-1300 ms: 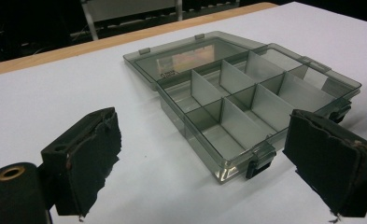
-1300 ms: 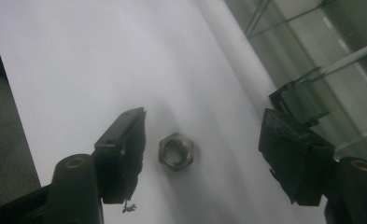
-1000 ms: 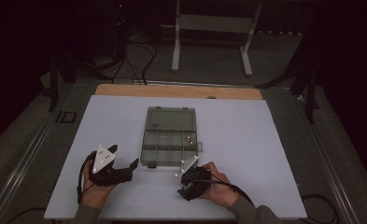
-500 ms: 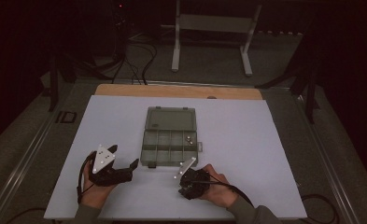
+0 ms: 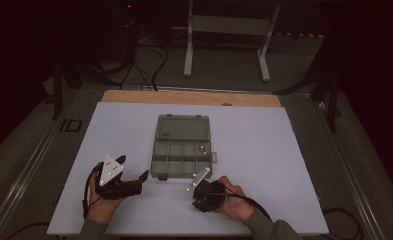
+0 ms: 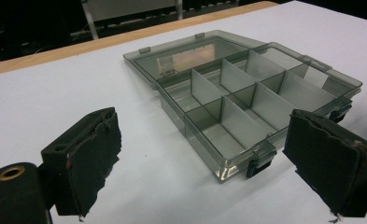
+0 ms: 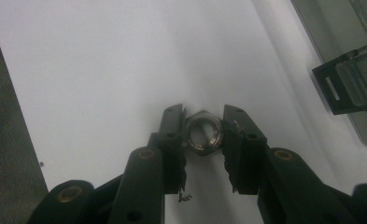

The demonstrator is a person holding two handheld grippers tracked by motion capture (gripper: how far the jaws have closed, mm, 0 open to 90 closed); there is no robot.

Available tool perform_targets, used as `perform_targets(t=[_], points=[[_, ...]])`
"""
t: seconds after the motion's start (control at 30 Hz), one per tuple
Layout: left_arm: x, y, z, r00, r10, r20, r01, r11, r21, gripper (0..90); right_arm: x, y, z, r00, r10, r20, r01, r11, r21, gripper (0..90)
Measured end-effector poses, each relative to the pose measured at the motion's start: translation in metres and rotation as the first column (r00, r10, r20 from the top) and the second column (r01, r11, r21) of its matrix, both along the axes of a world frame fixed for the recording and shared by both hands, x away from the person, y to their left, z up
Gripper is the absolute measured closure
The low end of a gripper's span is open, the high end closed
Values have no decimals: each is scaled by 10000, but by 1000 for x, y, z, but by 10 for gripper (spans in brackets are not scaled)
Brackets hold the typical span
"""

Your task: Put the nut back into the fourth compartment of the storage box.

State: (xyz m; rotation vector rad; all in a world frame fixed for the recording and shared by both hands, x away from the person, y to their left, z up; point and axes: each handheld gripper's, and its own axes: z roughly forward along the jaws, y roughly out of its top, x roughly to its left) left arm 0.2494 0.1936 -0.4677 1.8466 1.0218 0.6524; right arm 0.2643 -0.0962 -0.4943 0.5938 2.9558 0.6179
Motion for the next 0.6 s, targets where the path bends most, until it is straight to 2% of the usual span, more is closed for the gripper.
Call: perform_targets(t=[0.6], points=[[0, 1, 0, 10000, 38, 0, -38, 10000, -4, 106, 0, 2, 1, 10000, 21, -31, -22, 9999, -151, 699]])
